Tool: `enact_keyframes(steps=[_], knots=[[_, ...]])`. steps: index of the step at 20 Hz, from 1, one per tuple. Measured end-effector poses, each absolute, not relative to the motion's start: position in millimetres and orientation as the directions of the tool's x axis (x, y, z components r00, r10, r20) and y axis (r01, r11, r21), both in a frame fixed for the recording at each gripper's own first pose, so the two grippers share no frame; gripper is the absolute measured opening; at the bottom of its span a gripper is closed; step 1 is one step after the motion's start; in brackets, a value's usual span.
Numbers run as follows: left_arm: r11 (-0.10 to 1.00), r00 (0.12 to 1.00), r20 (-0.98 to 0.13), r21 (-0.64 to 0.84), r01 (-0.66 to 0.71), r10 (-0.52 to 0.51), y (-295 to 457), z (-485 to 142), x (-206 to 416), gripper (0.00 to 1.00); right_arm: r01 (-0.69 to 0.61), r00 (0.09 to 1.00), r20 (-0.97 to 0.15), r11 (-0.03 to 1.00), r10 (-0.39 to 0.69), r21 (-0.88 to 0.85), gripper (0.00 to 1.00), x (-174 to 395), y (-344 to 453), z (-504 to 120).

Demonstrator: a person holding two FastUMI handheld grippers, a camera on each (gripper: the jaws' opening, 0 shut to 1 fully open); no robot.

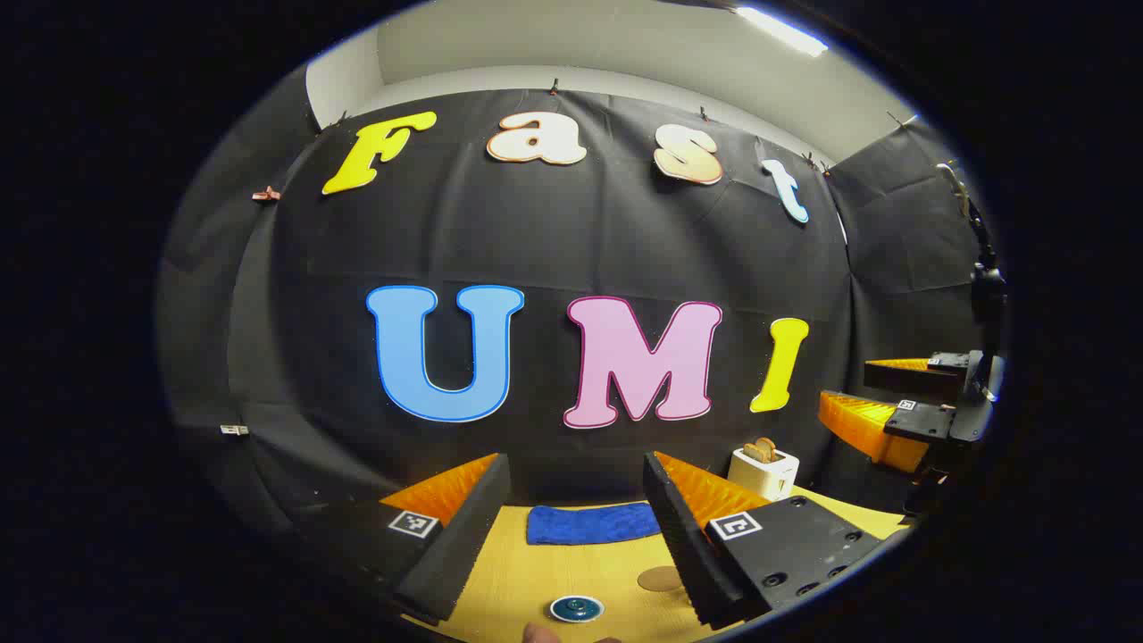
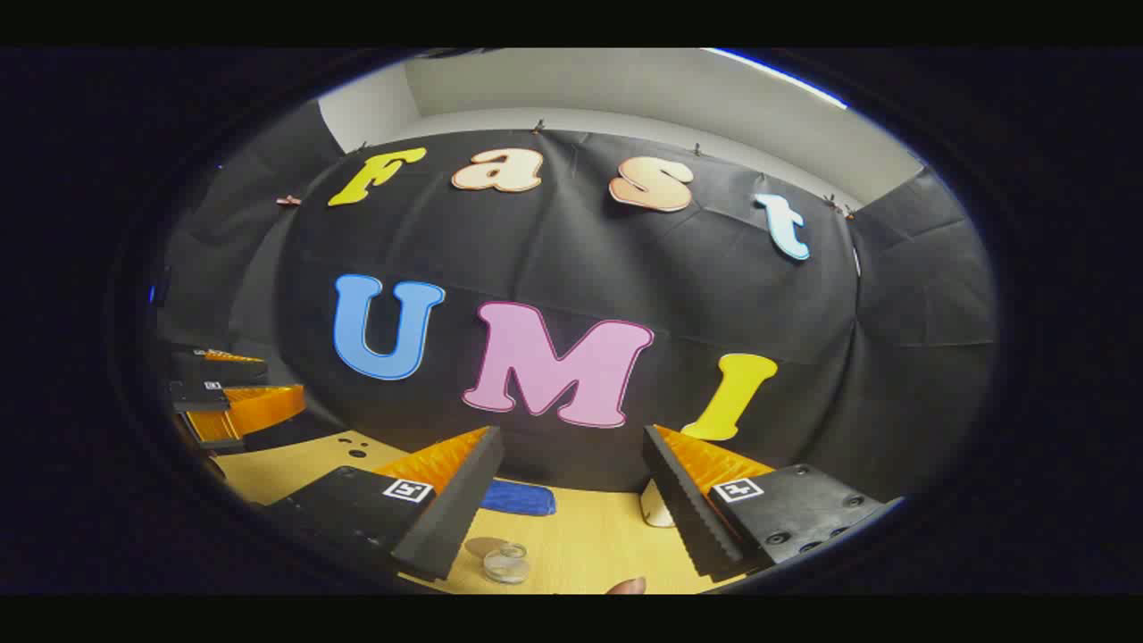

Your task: Open the teacup lid with one hand, grasp the water bottle and pour water into the teacup with the other hand; after pouring, place the water bottle on the coaster and then close the teacup lid.

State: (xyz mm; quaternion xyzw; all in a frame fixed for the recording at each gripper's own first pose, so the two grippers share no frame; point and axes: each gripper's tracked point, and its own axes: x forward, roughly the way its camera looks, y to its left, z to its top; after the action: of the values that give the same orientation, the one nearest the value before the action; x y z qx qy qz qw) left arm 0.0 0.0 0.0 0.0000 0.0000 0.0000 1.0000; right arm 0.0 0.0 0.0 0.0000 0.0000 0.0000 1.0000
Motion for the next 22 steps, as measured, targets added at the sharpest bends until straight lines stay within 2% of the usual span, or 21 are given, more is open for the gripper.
enact_keyframes(steps=[17,22], knots=[[1.000,1.000,-0.007,0.001,0.009,-0.009,-6.0,-1.1,5.8,0.94,0.019,1.000,0.010,1.000,-0.019,0.004,0.96,1.0,-9.3,-1.4],[1.000,1.000,-0.011,-0.003,0.021,-0.021,-12.8,-5.2,4.0,0.95,-0.020,1.000,0.006,1.000,0.020,0.010,0.96,-0.3,-0.3,-7.7]])
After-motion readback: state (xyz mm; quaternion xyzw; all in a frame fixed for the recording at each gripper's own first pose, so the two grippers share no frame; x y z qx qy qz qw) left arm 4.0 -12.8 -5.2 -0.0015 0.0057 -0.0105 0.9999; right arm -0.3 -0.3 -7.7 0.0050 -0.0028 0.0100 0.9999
